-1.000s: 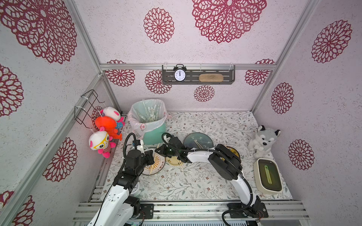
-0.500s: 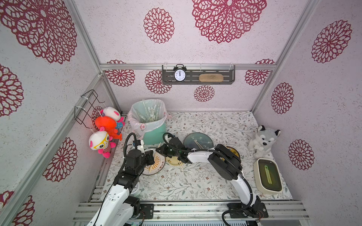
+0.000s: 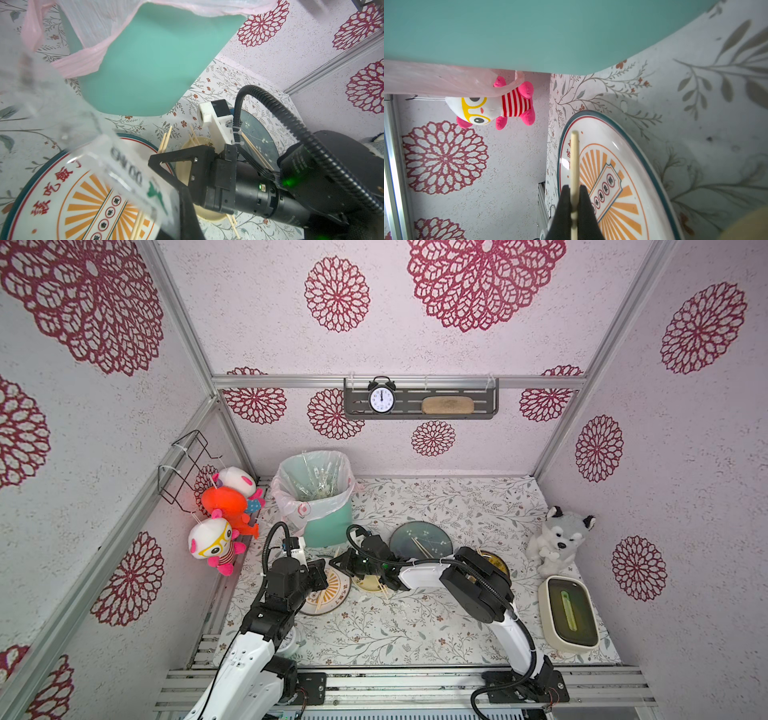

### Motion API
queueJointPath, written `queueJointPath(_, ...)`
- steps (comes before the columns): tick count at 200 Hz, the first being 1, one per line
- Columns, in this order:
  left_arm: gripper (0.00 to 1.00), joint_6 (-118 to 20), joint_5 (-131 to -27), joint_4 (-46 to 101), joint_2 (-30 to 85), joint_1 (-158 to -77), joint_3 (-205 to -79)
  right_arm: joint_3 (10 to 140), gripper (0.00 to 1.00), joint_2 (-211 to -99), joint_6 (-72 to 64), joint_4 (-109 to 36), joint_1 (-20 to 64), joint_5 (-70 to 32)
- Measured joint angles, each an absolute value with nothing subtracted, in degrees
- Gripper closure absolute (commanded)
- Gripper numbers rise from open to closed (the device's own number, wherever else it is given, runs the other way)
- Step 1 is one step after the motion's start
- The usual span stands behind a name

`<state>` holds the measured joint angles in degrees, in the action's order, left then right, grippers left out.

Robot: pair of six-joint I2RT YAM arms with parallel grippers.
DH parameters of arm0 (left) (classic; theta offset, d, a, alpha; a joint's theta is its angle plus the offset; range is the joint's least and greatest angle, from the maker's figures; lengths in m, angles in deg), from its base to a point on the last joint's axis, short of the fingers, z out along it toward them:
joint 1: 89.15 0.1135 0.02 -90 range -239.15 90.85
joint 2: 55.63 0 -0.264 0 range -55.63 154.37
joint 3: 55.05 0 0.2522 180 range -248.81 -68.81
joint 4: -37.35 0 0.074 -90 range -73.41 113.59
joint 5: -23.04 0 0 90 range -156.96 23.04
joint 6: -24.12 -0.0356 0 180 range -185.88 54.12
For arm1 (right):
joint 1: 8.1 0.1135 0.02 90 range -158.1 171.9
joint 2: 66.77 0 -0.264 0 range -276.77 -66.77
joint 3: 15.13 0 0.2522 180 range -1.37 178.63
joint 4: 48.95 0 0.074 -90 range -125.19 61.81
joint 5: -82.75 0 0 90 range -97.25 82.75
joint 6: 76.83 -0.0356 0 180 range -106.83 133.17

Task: Remove the packaging of disposable chopsticks
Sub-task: Place the disposable chopsticks on the plate.

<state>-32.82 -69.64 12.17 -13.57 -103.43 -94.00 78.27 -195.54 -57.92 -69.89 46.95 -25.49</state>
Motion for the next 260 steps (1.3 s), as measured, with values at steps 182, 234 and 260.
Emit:
queueJointPath(182, 1.00, -32.80, -69.29, 11.95, -14.75, -103.48, -93.98, 80.04, 1.00, -193.31, -54.27, -59.29, 48.11, -25.54)
queueJointPath(234, 1.00, -32.82, -69.25, 11.93, -14.94, -103.48, -93.85, 81.04, 0.99, -195.08, -54.11, -57.91, 48.11, -26.63)
queueJointPath(260, 1.00, -32.84, -69.14, 11.91, -15.49, -103.48, -93.48, 81.35, 0.95, -195.39, -54.20, -58.08, 48.06, -27.61)
